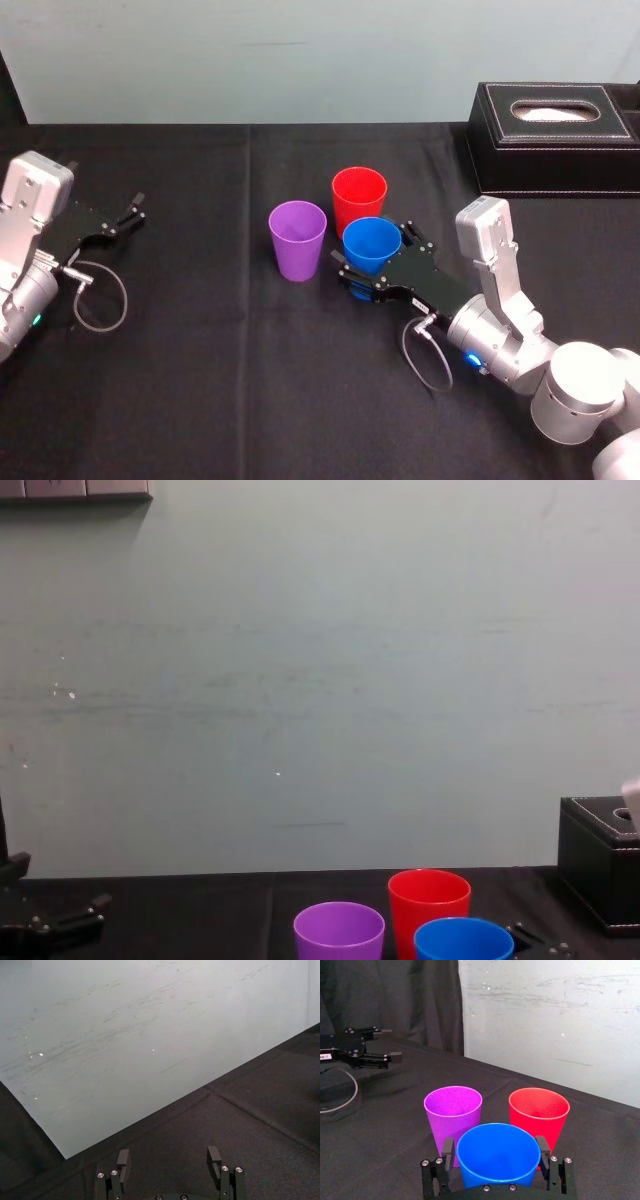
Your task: Stack the three plastic cups sequentially using one hand.
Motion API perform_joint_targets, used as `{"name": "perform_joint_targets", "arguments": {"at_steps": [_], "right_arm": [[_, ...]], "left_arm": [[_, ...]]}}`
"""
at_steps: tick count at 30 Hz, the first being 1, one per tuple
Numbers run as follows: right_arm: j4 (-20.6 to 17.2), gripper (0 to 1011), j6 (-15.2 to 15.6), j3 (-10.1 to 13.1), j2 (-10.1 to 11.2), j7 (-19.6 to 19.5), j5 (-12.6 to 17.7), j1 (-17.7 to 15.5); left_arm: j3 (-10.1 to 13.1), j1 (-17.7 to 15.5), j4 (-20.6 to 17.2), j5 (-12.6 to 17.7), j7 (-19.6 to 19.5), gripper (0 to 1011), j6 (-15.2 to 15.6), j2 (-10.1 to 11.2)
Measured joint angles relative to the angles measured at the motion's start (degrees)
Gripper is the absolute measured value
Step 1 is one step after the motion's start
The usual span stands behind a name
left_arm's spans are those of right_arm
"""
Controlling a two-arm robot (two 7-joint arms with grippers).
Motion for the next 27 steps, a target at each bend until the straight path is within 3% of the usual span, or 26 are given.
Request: {"name": "perform_joint_targets", "arguments": {"at_steps": [11,20,27], "right_arm": [[-0.48,1002,0.25,0.41,-0.16,-0.04,0.00,-0.32],[-0.43,817,0.25,0.30,-0.11,-0.08,0.03,-0.27],[-0.59,771,0.29,0.29,-0.02,-0.13,0.05,-0.31]], "left_arm": [[0.00,0.00,0.00,0.00,0.00,1005,0.00,0.00],[0.00,0.00,0.00,0.00,0.00,1005,0.00,0.00],[0.00,0.00,0.00,0.00,0.00,1005,0.00,0.00]]}}
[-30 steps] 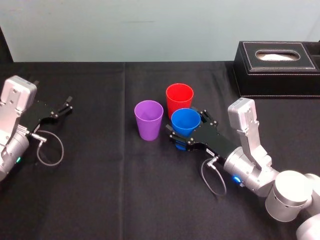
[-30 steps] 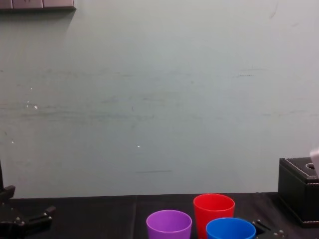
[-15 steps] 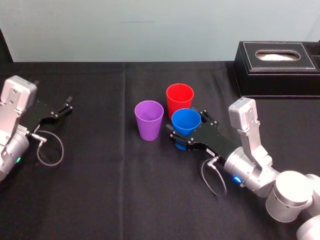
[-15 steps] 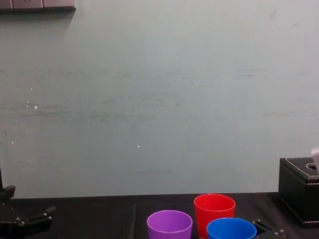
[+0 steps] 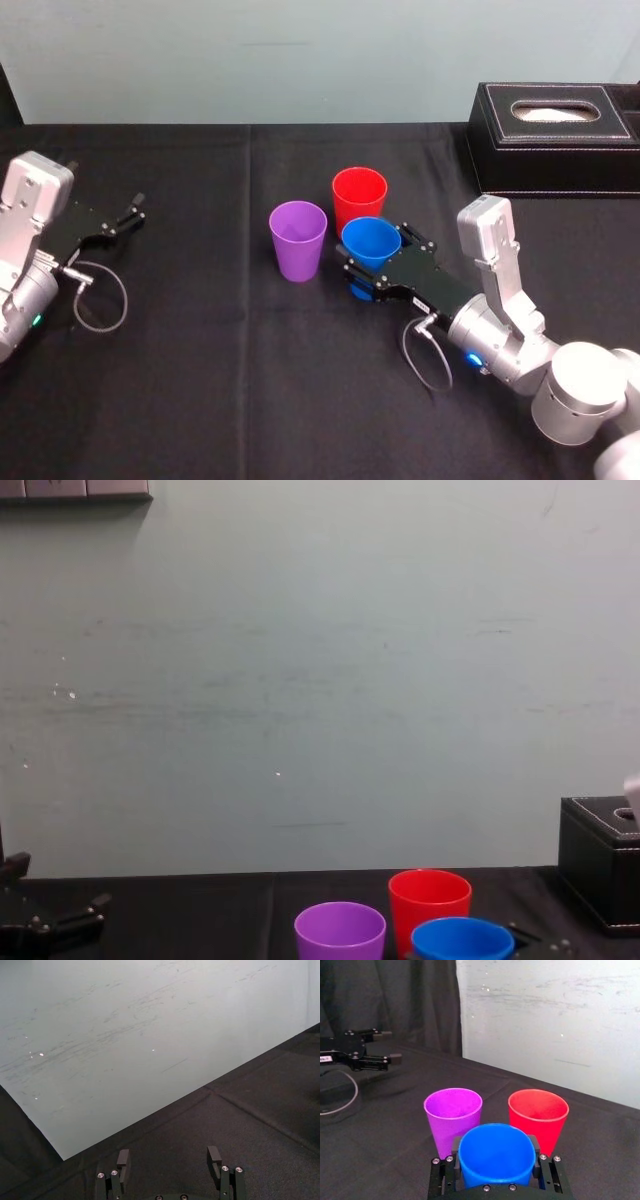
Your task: Stack the three plastic cups sequentially using one hand.
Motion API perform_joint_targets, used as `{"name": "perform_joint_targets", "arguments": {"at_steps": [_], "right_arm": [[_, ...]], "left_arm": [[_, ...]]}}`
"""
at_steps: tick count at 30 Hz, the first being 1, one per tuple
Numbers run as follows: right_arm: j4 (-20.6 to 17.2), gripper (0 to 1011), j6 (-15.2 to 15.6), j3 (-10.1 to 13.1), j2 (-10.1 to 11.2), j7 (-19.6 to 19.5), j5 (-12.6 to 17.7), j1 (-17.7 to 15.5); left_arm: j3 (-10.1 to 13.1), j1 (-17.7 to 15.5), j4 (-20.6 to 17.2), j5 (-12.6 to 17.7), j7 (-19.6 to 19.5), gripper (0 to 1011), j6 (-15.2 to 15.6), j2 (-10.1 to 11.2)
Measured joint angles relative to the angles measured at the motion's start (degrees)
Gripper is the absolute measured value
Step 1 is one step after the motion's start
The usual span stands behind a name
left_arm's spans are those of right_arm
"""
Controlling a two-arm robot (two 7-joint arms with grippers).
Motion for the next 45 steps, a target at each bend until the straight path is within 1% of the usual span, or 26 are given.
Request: {"name": "perform_joint_targets", "arguments": {"at_steps": [2,3,5,6,9,10,13,14,16,17,19,23,28,29,30,31,33,34,36,37,40,42,43,45], "right_arm": [[-1.02,764,0.15,0.17,0.28,-0.02,-0.06,-0.40],[-2.38,755,0.39,0.43,0.60,-0.04,-0.10,-0.85],[-3.79,750,0.81,0.70,0.91,-0.10,-0.14,-1.30],[-5.44,748,1.42,0.98,1.27,-0.13,-0.13,-1.80],[-8.09,742,2.42,1.50,1.85,-0.15,0.09,-2.62],[-10.07,742,3.07,1.93,2.33,-0.16,0.39,-3.22],[-12.90,741,3.92,2.52,2.97,-0.16,1.00,-4.06],[-14.88,742,4.53,2.98,3.42,-0.16,1.50,-4.57],[-16.23,742,4.97,3.31,3.71,-0.17,1.95,-4.85],[-17.53,743,5.42,3.67,3.95,-0.18,2.44,-4.98],[-18.84,742,6.09,4.06,4.15,-0.18,3.06,-4.77],[-19.49,742,6.95,4.24,4.12,-0.23,3.76,-3.67],[-17.80,742,7.87,4.03,3.10,-0.50,4.82,-0.55],[-16.71,742,7.90,3.88,2.68,-0.53,5.07,0.43],[-16.71,742,7.90,3.88,2.68,-0.53,5.07,0.43],[-15.43,743,7.84,3.72,2.18,-0.53,5.33,1.49],[-13.90,742,7.61,3.59,1.66,-0.53,5.64,2.56],[-12.34,742,7.22,3.46,1.13,-0.50,5.88,3.62],[-10.64,741,6.68,3.26,0.56,-0.45,6.09,4.74],[-8.95,743,6.09,3.04,0.06,-0.27,6.18,5.83],[-6.32,742,5.25,2.67,-0.71,-0.06,6.20,7.38],[-3.30,741,4.31,2.22,-1.53,0.26,6.16,9.15],[-3.30,742,4.31,2.22,-1.53,0.26,6.16,9.15],[-0.85,742,3.42,1.76,-2.23,0.50,5.87,10.59]], "left_arm": [[0.00,0.00,0.00,0.00,0.00,1005,0.00,0.00],[0.00,0.00,0.00,0.00,0.00,1005,0.00,0.00],[0.00,0.00,0.00,0.00,0.00,1005,0.00,0.00],[0.00,0.00,0.00,0.00,0.00,1005,0.00,0.00],[0.00,0.00,0.00,0.00,0.00,1005,0.00,0.00],[0.00,0.00,0.00,0.00,0.00,1005,0.00,0.00],[0.00,0.00,0.00,0.00,0.00,1005,0.00,0.00],[0.00,0.00,0.00,0.00,0.00,1005,0.00,0.00],[0.00,0.00,0.00,0.00,0.00,1005,0.00,0.00],[0.00,0.00,0.00,0.00,0.00,1005,0.00,0.00],[0.00,0.00,0.00,0.00,0.00,1005,0.00,0.00],[0.00,0.00,0.00,0.00,0.00,1005,0.00,0.00],[0.00,0.00,0.00,0.00,0.00,1005,0.00,0.00],[0.00,0.00,0.00,0.00,0.00,1005,0.00,0.00],[0.00,0.00,0.00,0.00,0.00,1005,0.00,0.00],[0.00,0.00,0.00,0.00,0.00,1005,0.00,0.00],[0.00,0.00,0.00,0.00,0.00,1005,0.00,0.00],[0.00,0.00,0.00,0.00,0.00,1005,0.00,0.00],[0.00,0.00,0.00,0.00,0.00,1005,0.00,0.00],[0.00,0.00,0.00,0.00,0.00,1005,0.00,0.00],[0.00,0.00,0.00,0.00,0.00,1005,0.00,0.00],[0.00,0.00,0.00,0.00,0.00,1005,0.00,0.00],[0.00,0.00,0.00,0.00,0.00,1005,0.00,0.00],[0.00,0.00,0.00,0.00,0.00,1004,0.00,0.00]]}}
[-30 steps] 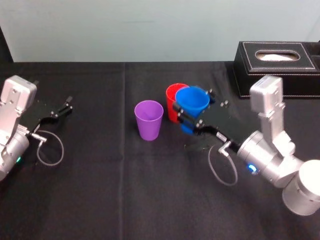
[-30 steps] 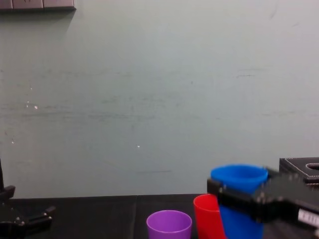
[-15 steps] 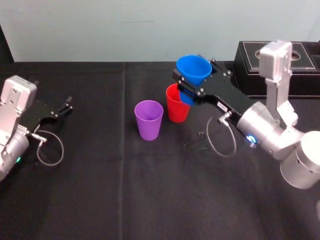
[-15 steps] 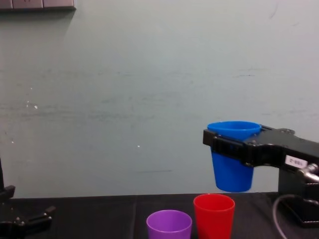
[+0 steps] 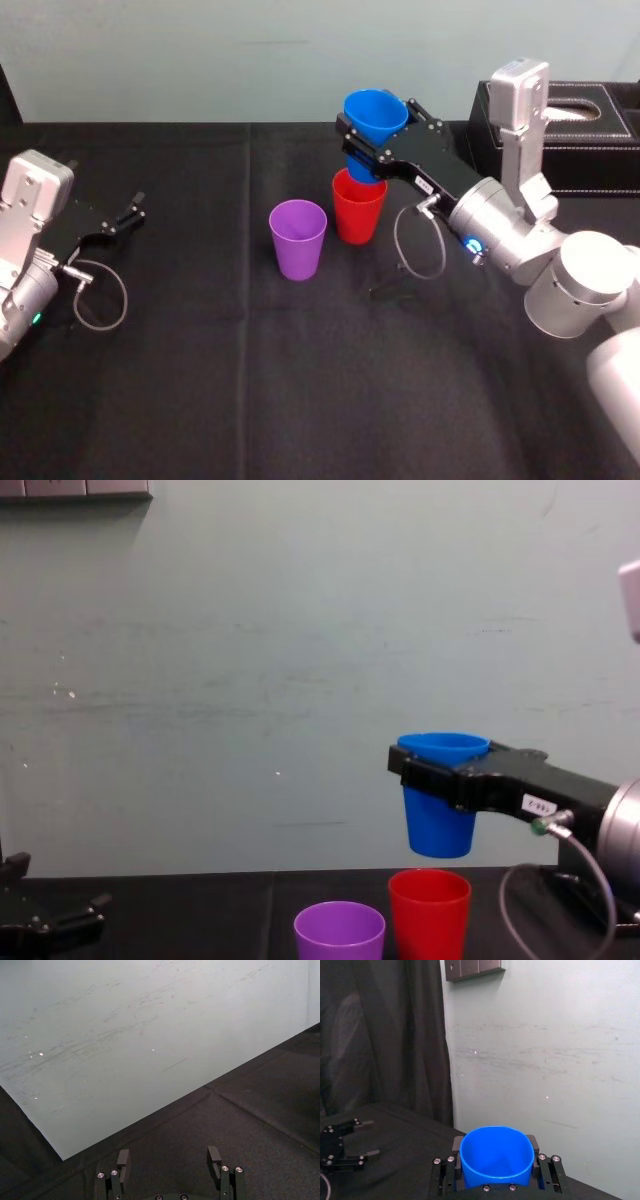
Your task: Stack the three plastic cups sequentially using one hand.
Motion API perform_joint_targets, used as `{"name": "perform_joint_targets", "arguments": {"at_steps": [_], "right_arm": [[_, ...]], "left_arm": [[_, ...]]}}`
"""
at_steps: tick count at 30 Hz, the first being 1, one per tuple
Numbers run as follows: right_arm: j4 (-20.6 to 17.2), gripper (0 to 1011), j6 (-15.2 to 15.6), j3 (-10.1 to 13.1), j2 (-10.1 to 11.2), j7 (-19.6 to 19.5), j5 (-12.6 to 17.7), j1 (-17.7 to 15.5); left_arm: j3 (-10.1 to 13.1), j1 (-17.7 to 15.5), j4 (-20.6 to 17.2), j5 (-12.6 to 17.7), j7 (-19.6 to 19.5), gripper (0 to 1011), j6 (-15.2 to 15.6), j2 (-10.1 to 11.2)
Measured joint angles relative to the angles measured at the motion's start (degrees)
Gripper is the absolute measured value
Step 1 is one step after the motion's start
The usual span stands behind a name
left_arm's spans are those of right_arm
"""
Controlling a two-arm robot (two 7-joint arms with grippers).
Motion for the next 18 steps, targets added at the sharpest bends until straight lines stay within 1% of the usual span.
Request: {"name": "perform_joint_targets", "arguments": {"at_steps": [1,2,7,11,18], "right_arm": [[0.00,741,0.00,0.00,0.00,0.00,0.00,0.00],[1.23,741,-0.37,-0.26,-0.37,0.10,-0.25,0.76],[4.54,741,-1.49,-0.77,-1.32,0.16,-1.13,2.41],[6.53,742,-2.24,-0.96,-1.83,0.24,-1.67,3.21],[8.93,742,-3.06,-1.01,-2.37,0.53,-2.26,3.91]], "left_arm": [[0.00,0.00,0.00,0.00,0.00,1005,0.00,0.00],[0.00,0.00,0.00,0.00,0.00,1005,0.00,0.00],[0.00,0.00,0.00,0.00,0.00,1005,0.00,0.00],[0.00,0.00,0.00,0.00,0.00,1005,0.00,0.00],[0.00,0.00,0.00,0.00,0.00,1005,0.00,0.00]]}}
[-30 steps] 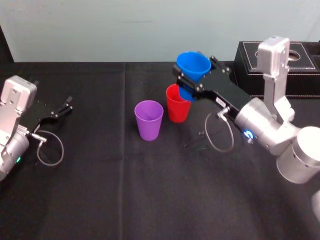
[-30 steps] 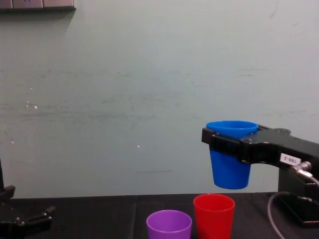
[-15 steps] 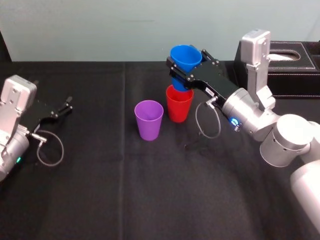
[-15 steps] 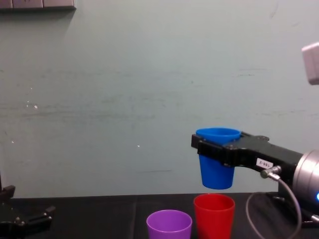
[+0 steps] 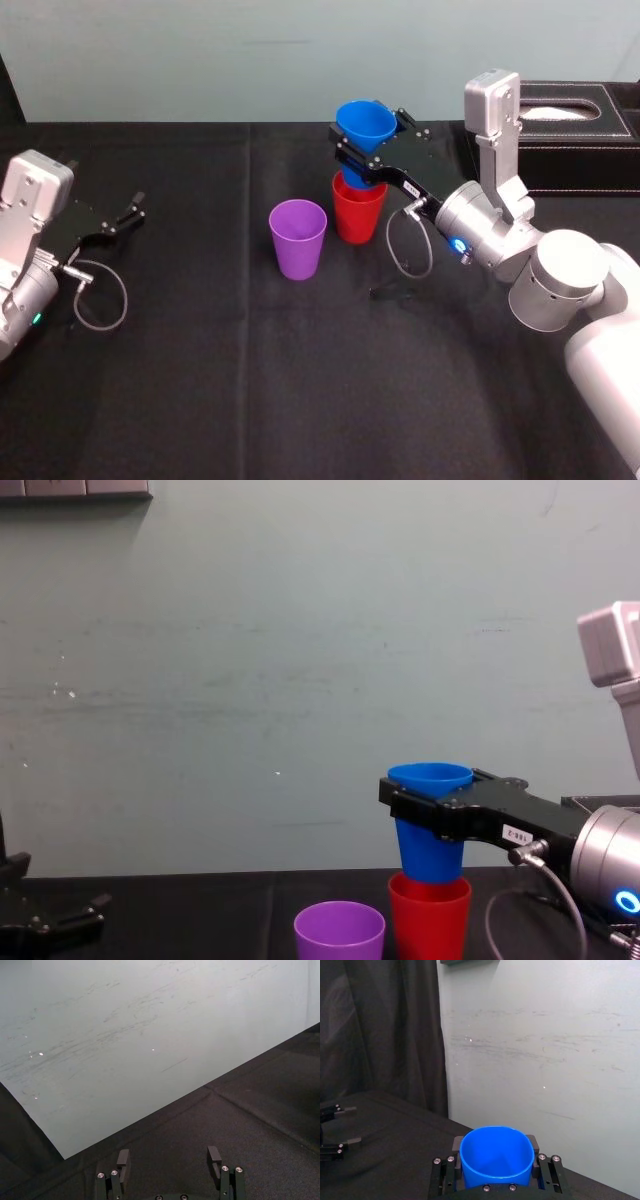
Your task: Stack the three plastic cups sequentially using one hand.
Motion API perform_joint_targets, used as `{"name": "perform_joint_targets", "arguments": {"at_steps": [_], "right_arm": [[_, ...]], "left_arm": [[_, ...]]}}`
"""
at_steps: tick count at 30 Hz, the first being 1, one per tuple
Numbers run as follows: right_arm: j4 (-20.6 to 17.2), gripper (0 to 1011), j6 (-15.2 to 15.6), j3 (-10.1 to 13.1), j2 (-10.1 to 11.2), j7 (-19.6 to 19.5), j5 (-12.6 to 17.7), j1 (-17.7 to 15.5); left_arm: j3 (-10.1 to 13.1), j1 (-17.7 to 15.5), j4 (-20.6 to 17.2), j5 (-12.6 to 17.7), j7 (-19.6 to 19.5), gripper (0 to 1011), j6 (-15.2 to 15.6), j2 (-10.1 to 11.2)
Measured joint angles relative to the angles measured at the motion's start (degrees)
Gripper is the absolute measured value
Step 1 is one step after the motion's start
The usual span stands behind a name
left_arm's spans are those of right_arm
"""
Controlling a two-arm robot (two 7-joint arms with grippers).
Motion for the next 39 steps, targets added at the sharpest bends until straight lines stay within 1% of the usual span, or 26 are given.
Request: {"name": "perform_joint_targets", "arguments": {"at_steps": [12,19,39], "right_arm": [[2.39,742,-0.85,-0.01,-0.69,0.52,-0.62,0.74],[4.50,742,-1.48,0.18,-1.23,0.88,-0.66,1.30],[7.41,742,-2.66,0.14,-2.02,1.71,-0.95,1.67]], "left_arm": [[0.00,0.00,0.00,0.00,0.00,1005,0.00,0.00],[0.00,0.00,0.00,0.00,0.00,1005,0.00,0.00],[0.00,0.00,0.00,0.00,0.00,1005,0.00,0.00]]}}
